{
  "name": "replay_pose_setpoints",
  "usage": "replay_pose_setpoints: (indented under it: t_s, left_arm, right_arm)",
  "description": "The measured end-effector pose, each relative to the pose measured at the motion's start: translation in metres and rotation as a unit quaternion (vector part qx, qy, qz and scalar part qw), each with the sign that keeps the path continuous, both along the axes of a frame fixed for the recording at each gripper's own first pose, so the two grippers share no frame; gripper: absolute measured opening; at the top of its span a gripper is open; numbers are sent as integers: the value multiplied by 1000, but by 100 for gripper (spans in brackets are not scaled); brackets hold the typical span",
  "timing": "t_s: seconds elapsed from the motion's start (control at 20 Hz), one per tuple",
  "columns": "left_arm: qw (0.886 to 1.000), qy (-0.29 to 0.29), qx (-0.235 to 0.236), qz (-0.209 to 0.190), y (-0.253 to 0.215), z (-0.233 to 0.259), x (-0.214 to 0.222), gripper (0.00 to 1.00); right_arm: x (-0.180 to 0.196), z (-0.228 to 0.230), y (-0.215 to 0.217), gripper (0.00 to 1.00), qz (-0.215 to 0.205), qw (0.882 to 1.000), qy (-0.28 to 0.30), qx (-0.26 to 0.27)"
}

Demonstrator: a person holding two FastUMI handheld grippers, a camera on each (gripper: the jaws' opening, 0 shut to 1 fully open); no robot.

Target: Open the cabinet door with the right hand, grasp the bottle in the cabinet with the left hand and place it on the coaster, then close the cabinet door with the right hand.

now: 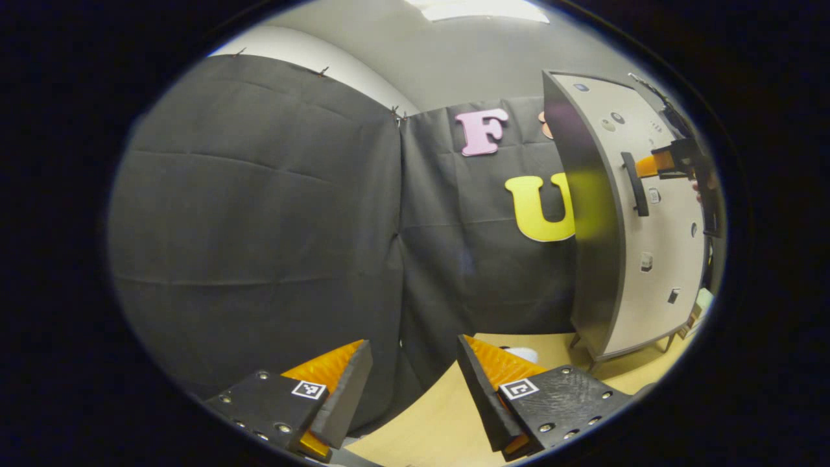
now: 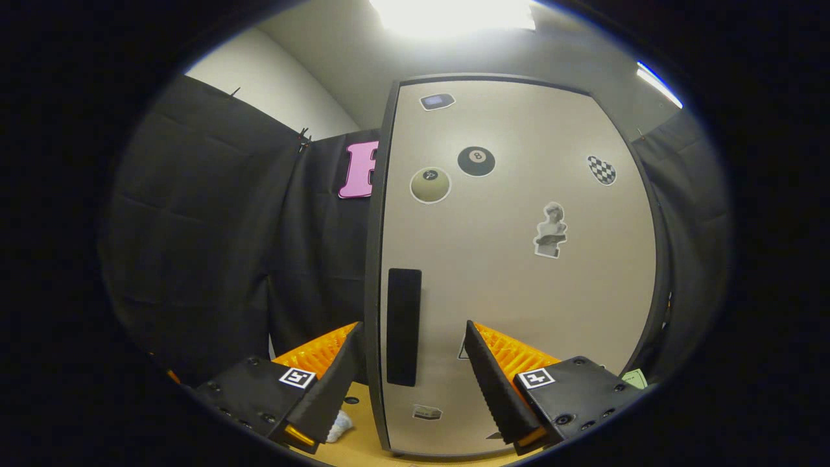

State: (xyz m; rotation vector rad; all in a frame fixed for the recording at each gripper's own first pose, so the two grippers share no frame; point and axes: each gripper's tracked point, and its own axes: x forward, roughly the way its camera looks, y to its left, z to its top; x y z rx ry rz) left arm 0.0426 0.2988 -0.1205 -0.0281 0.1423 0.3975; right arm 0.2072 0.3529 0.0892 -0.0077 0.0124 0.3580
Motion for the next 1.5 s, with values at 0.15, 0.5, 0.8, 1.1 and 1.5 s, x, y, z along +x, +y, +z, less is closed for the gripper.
replay_pose_setpoints:
  t_s: [0.15,0.5,0.8,1.1,1.5]
  left_arm:
    - [1000,5,-6,12,19,-9,-2,80]
    - [1000,10,-7,27,39,-19,-10,81]
    - [1000,6,-5,18,30,-14,-7,81]
    - [1000,-4,3,3,15,-2,-6,80]
    - [1000,-11,10,-12,-33,22,-14,80]
  right_arm:
    - [13,-5,15,99,-2,1000,12,-8]
    - [39,-17,28,67,-27,998,54,7]
    - [46,-20,25,34,-38,996,80,9]
    - [39,-21,24,17,-2,994,106,5]
    - [17,-19,15,17,61,991,117,15]
